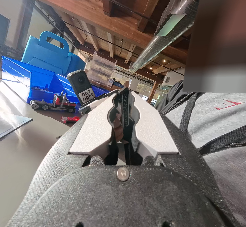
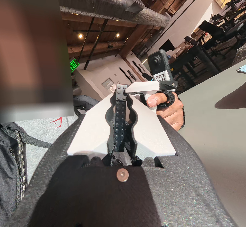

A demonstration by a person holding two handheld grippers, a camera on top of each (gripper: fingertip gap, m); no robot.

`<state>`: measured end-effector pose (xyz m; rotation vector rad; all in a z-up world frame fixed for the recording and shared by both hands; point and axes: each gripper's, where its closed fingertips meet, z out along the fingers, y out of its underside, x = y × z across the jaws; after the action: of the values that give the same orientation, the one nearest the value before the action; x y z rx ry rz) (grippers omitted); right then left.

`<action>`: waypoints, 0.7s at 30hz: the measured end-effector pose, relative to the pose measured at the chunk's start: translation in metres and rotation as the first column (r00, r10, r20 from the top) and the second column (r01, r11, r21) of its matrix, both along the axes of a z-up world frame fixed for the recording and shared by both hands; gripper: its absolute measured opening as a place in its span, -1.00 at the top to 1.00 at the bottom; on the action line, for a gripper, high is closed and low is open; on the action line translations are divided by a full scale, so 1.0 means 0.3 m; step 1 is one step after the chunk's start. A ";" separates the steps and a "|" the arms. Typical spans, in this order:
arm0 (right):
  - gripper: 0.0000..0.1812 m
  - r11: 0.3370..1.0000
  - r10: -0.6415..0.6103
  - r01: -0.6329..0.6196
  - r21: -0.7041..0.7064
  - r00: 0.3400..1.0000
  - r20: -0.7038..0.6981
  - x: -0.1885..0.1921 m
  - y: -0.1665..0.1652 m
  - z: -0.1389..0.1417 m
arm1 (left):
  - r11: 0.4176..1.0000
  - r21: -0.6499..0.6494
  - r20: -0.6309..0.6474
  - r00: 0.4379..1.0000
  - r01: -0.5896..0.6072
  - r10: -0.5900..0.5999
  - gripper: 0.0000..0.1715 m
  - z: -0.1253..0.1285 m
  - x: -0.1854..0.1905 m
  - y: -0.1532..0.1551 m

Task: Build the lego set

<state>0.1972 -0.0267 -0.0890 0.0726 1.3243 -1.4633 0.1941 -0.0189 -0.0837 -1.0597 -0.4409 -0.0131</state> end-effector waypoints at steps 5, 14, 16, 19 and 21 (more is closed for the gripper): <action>0.84 0.998 -0.067 0.067 0.013 0.998 0.011 -0.040 0.000 -0.001 | 0.996 -0.027 -0.017 0.996 -0.084 0.084 0.86 -0.002 -0.023 -0.012; 0.78 0.949 -0.306 0.314 -0.030 0.894 -0.327 -0.092 0.023 0.003 | 0.919 -0.213 -0.143 0.941 -0.332 0.307 0.86 -0.030 -0.073 -0.018; 0.78 0.940 -0.324 0.338 -0.043 0.846 -0.424 -0.084 0.019 0.002 | 0.871 -0.289 -0.208 0.915 -0.396 0.347 0.87 -0.047 -0.080 -0.013; 0.79 0.936 -0.326 0.347 -0.060 0.790 -0.520 -0.067 0.014 -0.001 | 0.800 -0.373 -0.303 0.877 -0.470 0.374 0.86 -0.069 -0.084 -0.001; 0.81 0.930 -0.333 0.362 -0.065 0.755 -0.564 -0.067 0.011 -0.007 | 0.772 -0.388 -0.338 0.857 -0.503 0.389 0.86 -0.071 -0.084 -0.004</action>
<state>0.1770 -0.0234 -0.0912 -0.1032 1.9122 -1.8581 0.1690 -0.0202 -0.1050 -1.3842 -0.4813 0.6810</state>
